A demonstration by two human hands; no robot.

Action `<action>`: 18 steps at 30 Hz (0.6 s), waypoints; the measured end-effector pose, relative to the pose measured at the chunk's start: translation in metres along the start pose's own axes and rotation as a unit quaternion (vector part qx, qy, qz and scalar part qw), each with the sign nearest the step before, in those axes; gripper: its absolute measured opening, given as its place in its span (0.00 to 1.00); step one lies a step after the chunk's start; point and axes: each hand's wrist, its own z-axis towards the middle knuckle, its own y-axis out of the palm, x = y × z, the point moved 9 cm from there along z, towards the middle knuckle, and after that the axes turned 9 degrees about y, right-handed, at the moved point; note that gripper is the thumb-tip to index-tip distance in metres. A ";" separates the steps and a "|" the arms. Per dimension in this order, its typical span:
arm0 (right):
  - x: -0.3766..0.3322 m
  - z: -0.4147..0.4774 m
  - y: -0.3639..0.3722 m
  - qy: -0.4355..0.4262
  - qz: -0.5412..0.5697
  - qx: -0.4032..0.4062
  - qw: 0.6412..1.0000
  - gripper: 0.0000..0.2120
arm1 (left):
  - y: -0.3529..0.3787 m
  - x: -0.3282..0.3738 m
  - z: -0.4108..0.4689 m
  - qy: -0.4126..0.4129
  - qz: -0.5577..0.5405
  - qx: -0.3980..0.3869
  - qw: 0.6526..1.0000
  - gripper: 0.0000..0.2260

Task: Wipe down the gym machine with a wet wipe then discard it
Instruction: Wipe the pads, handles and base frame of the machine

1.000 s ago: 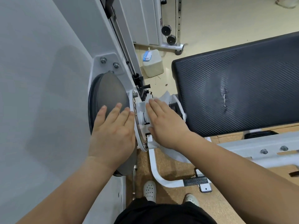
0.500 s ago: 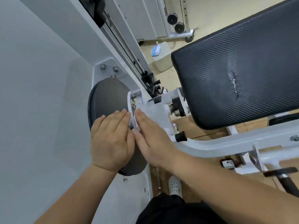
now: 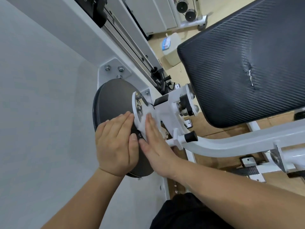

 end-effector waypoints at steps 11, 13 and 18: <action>0.004 -0.022 0.014 0.154 0.075 -0.007 0.985 0.48 | 0.002 0.001 0.002 0.008 -0.007 -0.016 1.000 0.21; 0.008 -0.013 0.009 0.163 0.095 0.007 0.982 0.50 | 0.002 0.001 0.002 0.008 -0.009 -0.018 1.000 0.21; -0.001 0.002 0.002 0.140 0.102 0.025 0.985 0.47 | 0.000 0.003 0.004 0.008 -0.019 -0.016 1.000 0.21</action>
